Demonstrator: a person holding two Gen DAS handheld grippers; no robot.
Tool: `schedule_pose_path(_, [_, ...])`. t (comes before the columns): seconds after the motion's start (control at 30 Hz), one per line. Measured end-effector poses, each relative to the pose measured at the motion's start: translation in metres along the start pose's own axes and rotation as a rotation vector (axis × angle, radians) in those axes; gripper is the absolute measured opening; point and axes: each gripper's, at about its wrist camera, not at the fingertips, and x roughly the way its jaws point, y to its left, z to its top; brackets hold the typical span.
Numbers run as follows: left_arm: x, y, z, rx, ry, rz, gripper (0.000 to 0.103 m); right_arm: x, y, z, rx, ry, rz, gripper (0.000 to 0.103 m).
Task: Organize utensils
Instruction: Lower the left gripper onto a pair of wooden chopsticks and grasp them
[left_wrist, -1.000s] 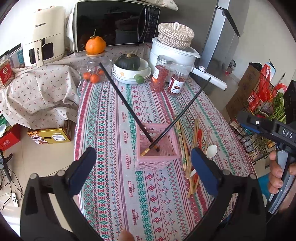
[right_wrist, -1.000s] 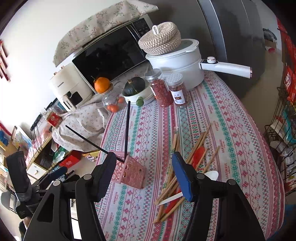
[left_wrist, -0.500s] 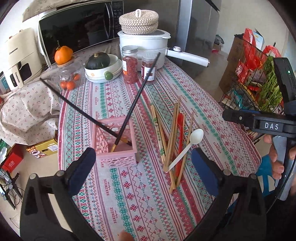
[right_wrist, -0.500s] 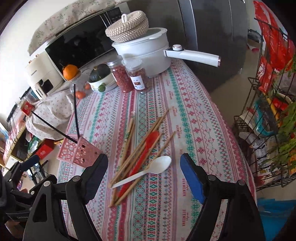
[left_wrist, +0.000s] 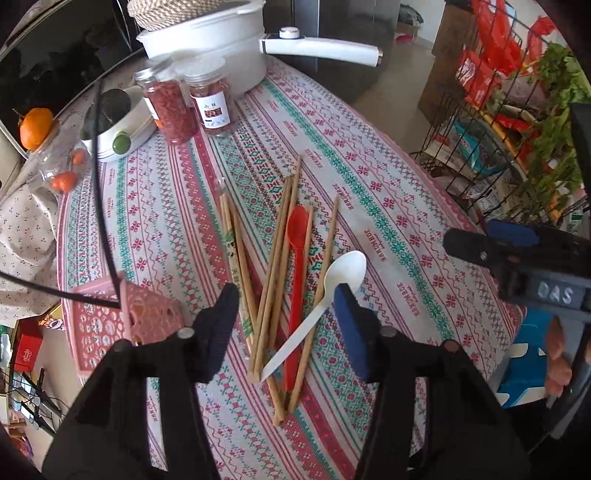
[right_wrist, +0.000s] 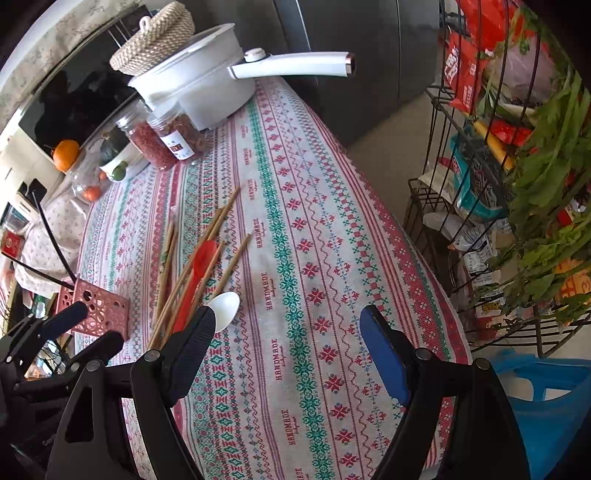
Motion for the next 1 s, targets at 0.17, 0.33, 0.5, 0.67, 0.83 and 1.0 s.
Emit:
schedule_pose_path(0.17, [0.052, 0.004, 0.023, -0.038, 0.114, 0.011, 0.021, 0.015, -0.007, 0.0, 0.025, 0.055, 0.009, 0.083])
schedule_pose_path(0.33, [0.078, 0.002, 0.034, -0.039, 0.156, 0.03, 0.015, 0.02, -0.012, 0.003, 0.025, 0.065, 0.0, 0.083])
schedule_pose_path(0.5, [0.094, -0.002, 0.044, -0.019, 0.194, 0.059, 0.013, 0.023, -0.014, 0.005, 0.024, 0.07, 0.003, 0.083])
schedule_pose_path(0.67, [0.111, -0.005, 0.052, -0.016, 0.238, 0.079, 0.013, 0.026, -0.016, 0.006, 0.023, 0.08, 0.004, 0.083])
schedule_pose_path(0.83, [0.122, -0.002, 0.061, -0.034, 0.251, 0.079, 0.013, 0.032, -0.015, 0.006, 0.036, 0.099, 0.023, 0.083])
schedule_pose_path(1.0, [0.123, 0.002, 0.059, -0.034, 0.231, 0.07, 0.012, 0.044, -0.008, 0.003, 0.037, 0.136, 0.067, 0.083])
